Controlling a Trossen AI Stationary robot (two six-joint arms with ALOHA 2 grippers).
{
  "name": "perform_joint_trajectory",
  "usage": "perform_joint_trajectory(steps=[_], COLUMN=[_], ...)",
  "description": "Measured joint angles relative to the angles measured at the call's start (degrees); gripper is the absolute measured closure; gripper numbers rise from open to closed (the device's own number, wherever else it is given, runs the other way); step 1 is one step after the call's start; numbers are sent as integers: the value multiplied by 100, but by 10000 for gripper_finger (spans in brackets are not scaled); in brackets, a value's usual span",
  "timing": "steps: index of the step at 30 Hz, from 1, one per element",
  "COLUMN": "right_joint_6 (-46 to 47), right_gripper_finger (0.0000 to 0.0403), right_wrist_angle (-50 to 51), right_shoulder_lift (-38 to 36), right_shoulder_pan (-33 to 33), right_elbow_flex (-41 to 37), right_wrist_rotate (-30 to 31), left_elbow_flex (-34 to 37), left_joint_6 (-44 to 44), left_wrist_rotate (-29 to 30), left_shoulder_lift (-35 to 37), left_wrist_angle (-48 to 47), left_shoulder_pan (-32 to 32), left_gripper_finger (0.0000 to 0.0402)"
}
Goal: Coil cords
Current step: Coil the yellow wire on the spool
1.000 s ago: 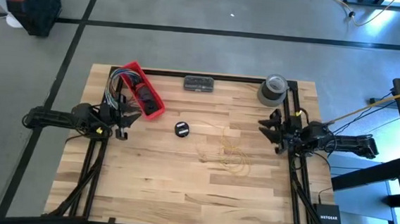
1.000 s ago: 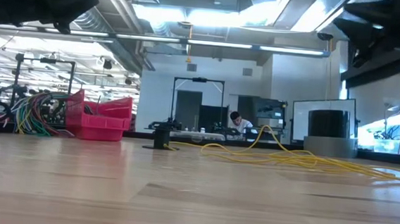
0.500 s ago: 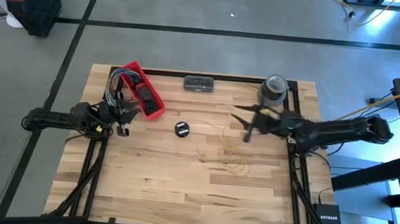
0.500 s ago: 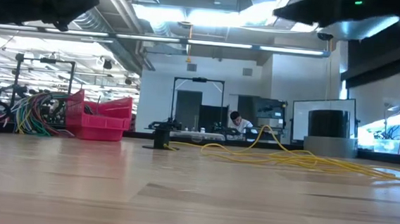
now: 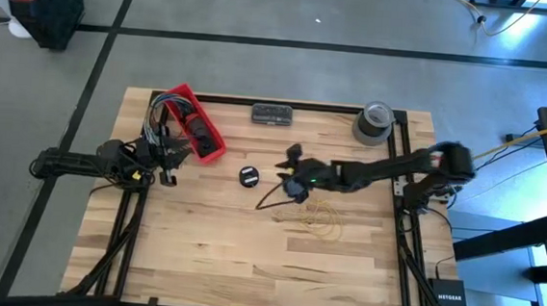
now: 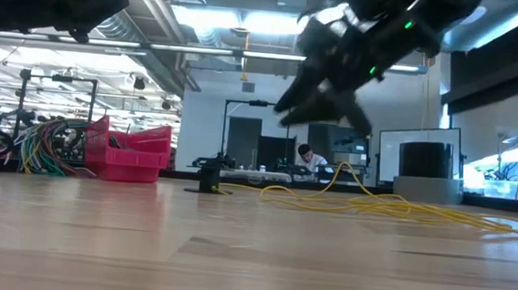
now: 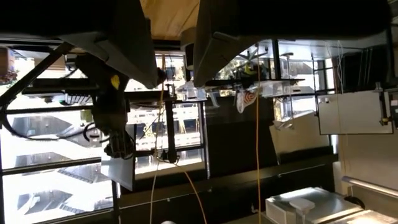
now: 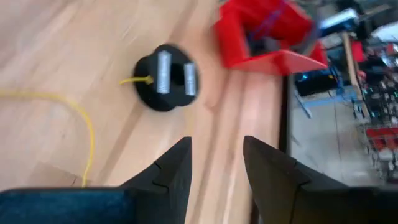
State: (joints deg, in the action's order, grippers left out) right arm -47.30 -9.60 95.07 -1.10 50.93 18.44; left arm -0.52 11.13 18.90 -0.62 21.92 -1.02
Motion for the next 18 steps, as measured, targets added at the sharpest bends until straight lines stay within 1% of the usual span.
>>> perform_joint_trajectory(steps=[5, 9, 11, 15, 18], right_joint_6=[-550, -1007, -1159, -1170, -1290], right_gripper_finger=[253, 253, 253, 253, 253], right_wrist_angle=[-262, -420, -433, -444, -454], right_shoulder_lift=[812, 1300, 1496, 1749, 1891], right_shoulder_pan=[0, 0, 0, 0, 0], right_elbow_flex=[337, 599, 717, 949, 1042], right_wrist_rotate=[2, -72, -106, -109, -284], left_elbow_flex=[0, -1, -1, 0, 1], left_joint_6=[-22, -24, -22, 9, 82], left_wrist_rotate=[0, 0, -3, -1, 0], left_shoulder_lift=[0, 0, -1, 0, 0], left_wrist_angle=[-5, -5, -18, -29, -36], left_shoulder_pan=[0, 0, 0, 0, 0], left_gripper_finger=[302, 302, 302, 302, 302])
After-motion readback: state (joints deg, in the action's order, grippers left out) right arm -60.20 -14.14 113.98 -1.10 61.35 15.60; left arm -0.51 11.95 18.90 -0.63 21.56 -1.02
